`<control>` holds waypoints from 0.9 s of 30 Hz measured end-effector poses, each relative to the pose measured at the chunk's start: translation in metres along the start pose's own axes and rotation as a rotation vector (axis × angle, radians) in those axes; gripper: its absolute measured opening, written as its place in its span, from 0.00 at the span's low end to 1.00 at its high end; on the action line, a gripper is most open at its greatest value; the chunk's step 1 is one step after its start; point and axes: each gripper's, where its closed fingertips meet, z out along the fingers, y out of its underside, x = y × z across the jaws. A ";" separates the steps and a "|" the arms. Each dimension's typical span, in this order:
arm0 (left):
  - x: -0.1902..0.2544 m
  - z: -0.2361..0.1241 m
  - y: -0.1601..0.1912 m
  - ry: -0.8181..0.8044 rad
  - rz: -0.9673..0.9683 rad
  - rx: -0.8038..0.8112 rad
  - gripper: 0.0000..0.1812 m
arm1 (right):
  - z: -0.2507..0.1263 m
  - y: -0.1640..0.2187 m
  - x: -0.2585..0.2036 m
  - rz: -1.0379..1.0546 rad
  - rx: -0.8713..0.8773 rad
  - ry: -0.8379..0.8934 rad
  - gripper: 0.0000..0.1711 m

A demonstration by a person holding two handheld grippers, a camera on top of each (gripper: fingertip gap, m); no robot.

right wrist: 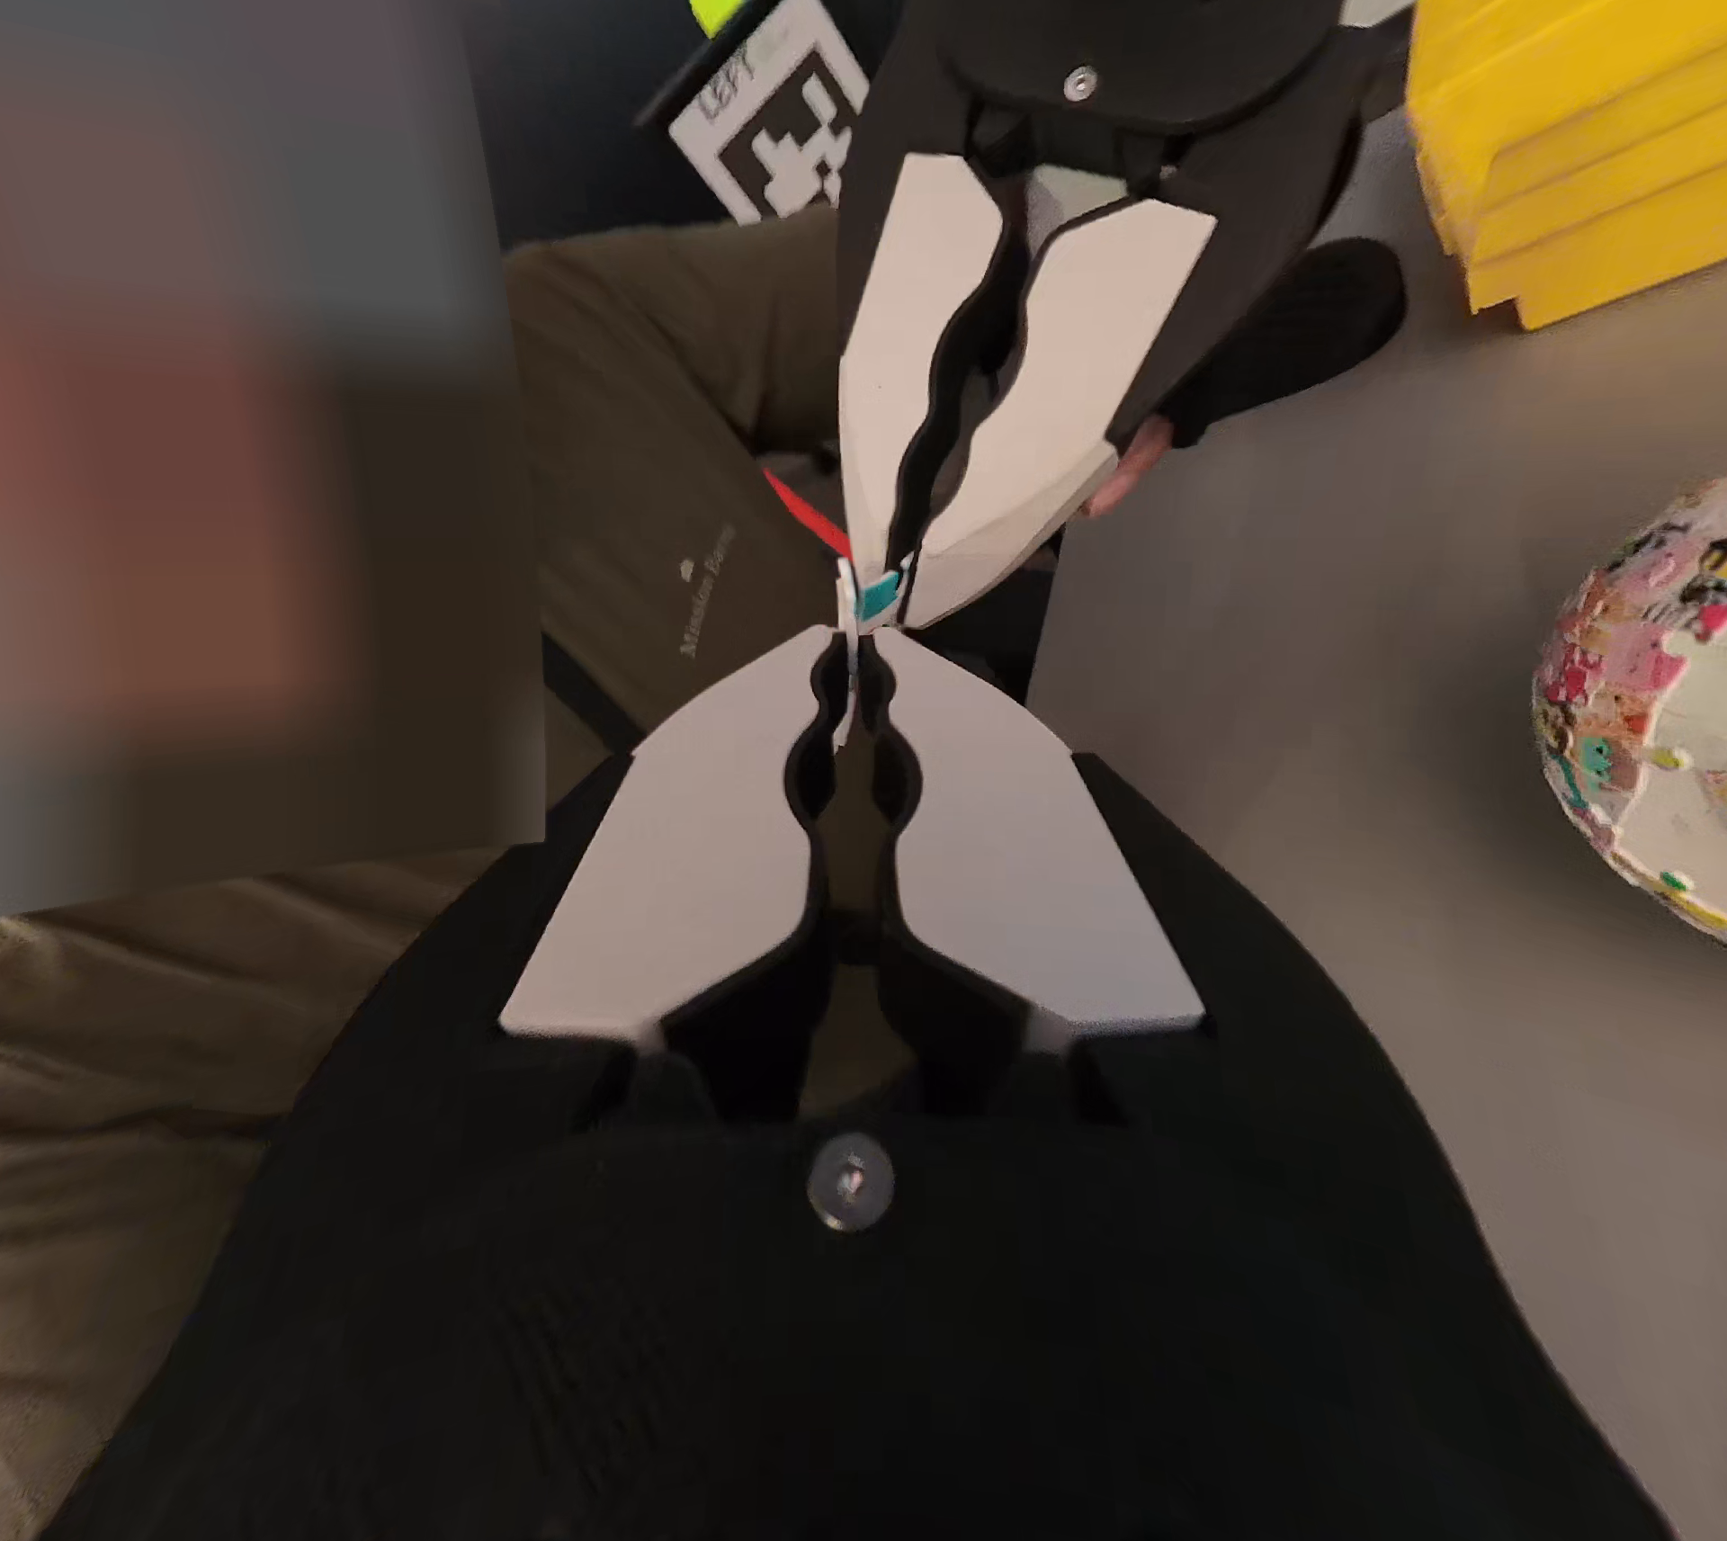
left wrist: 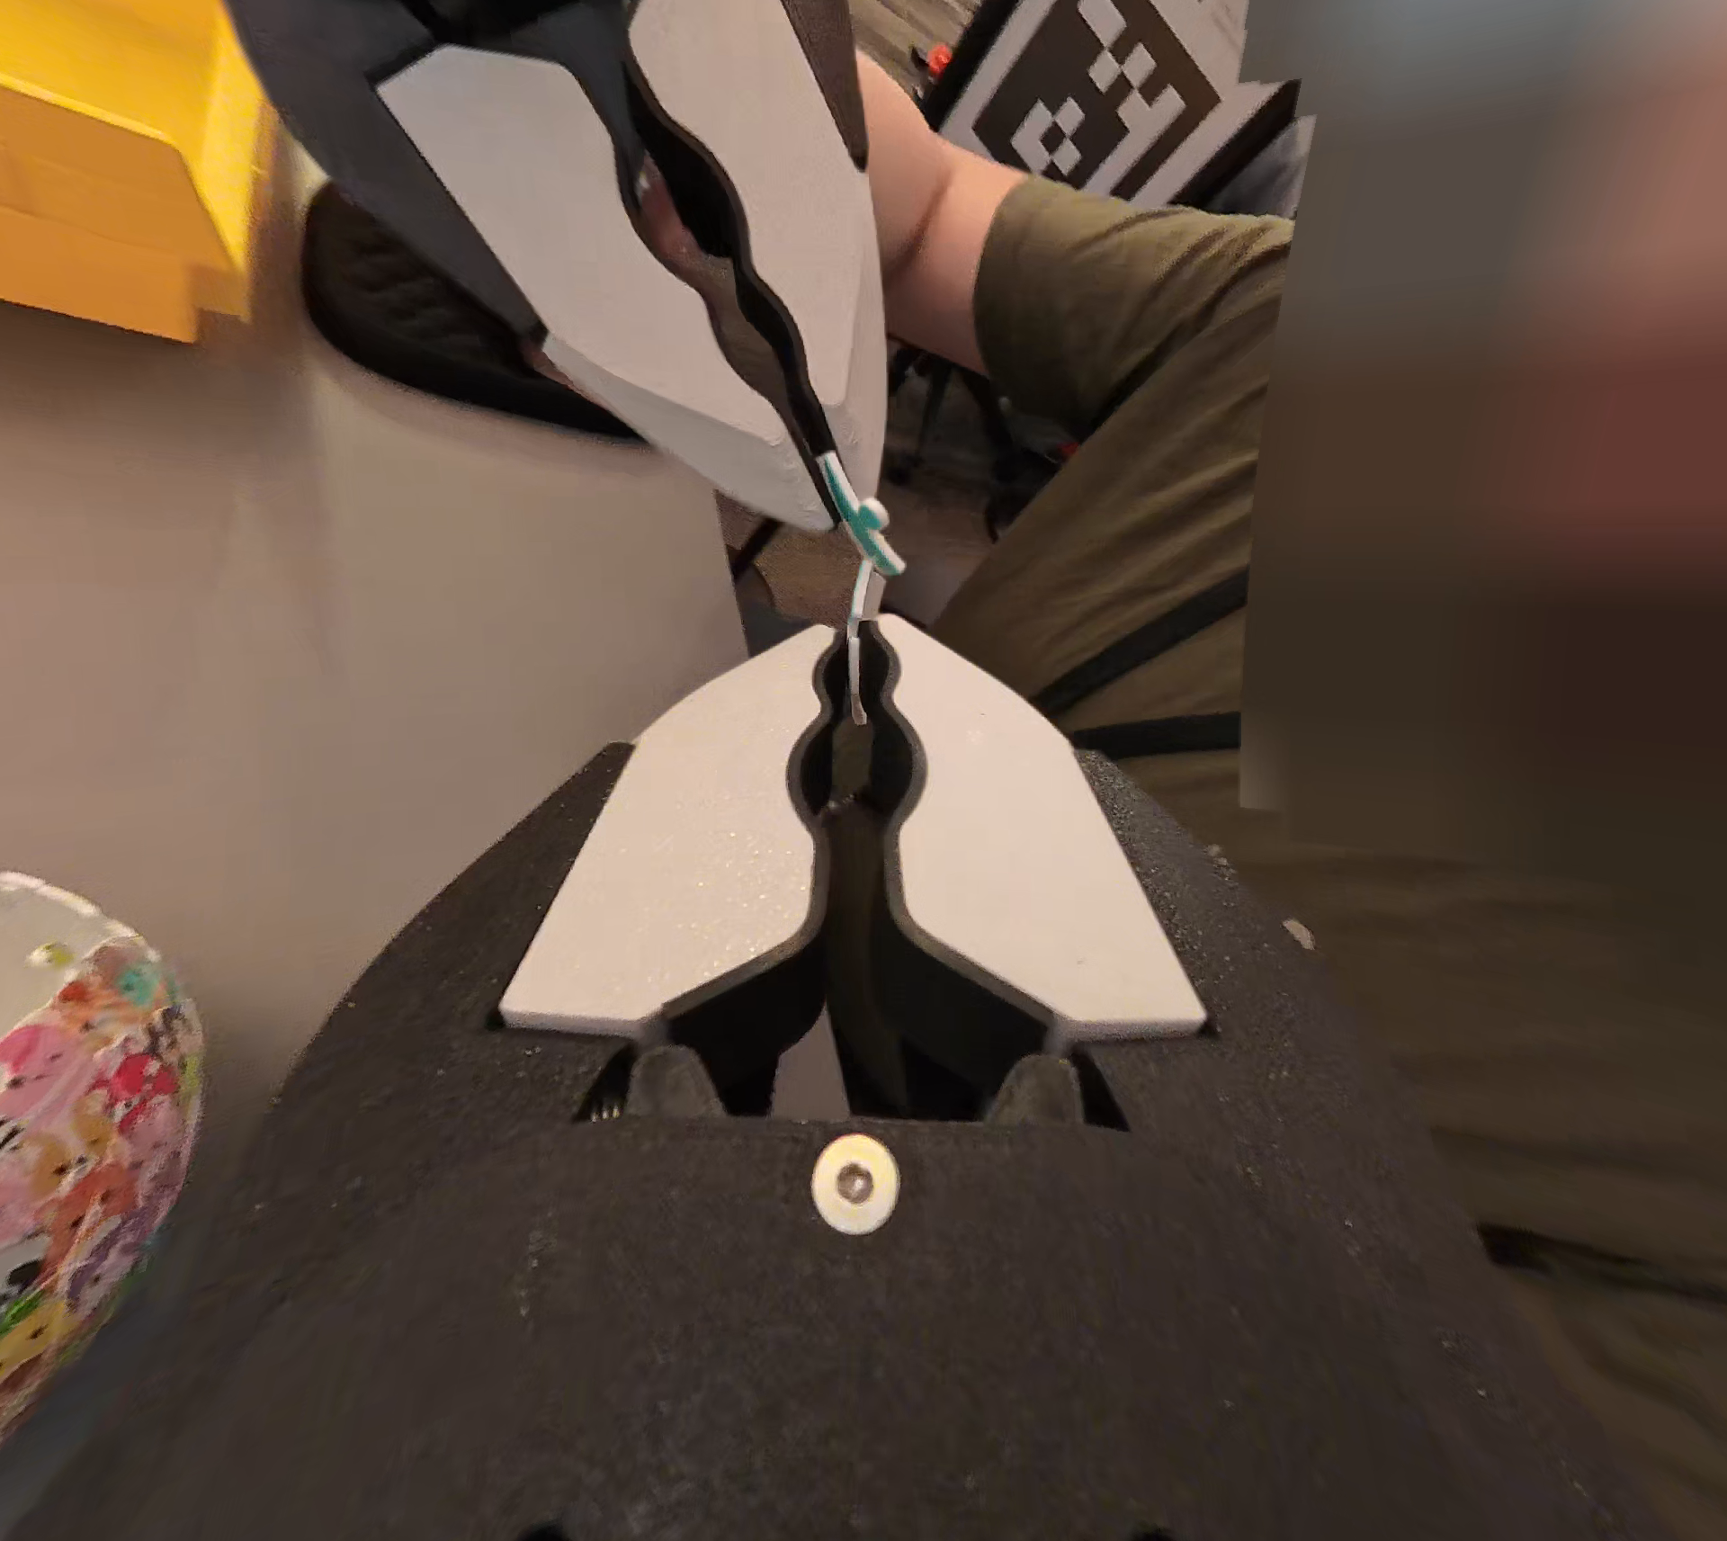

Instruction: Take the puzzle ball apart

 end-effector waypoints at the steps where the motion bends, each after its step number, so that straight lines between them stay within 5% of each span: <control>1: 0.003 0.001 0.001 0.024 -0.015 -0.021 0.01 | 0.003 0.001 -0.003 -0.032 -0.036 -0.011 0.02; 8: 0.022 0.008 0.001 0.254 -0.137 -0.034 0.01 | 0.011 0.001 -0.027 -0.341 -0.186 -0.067 0.02; 17: 0.025 0.021 0.013 0.367 -0.229 -0.092 0.01 | 0.021 -0.003 -0.035 -0.434 -0.484 -0.084 0.02; 20: 0.026 0.018 0.012 0.369 -0.200 -0.037 0.01 | 0.009 -0.008 -0.047 -0.467 -0.417 -0.070 0.02; 23: 0.029 0.003 0.010 0.322 -0.146 0.080 0.01 | -0.050 -0.007 -0.038 -0.516 -0.240 0.127 0.02; 27: 0.025 -0.023 0.012 0.161 -0.060 0.224 0.01 | -0.242 0.025 0.065 -0.136 -0.026 0.943 0.02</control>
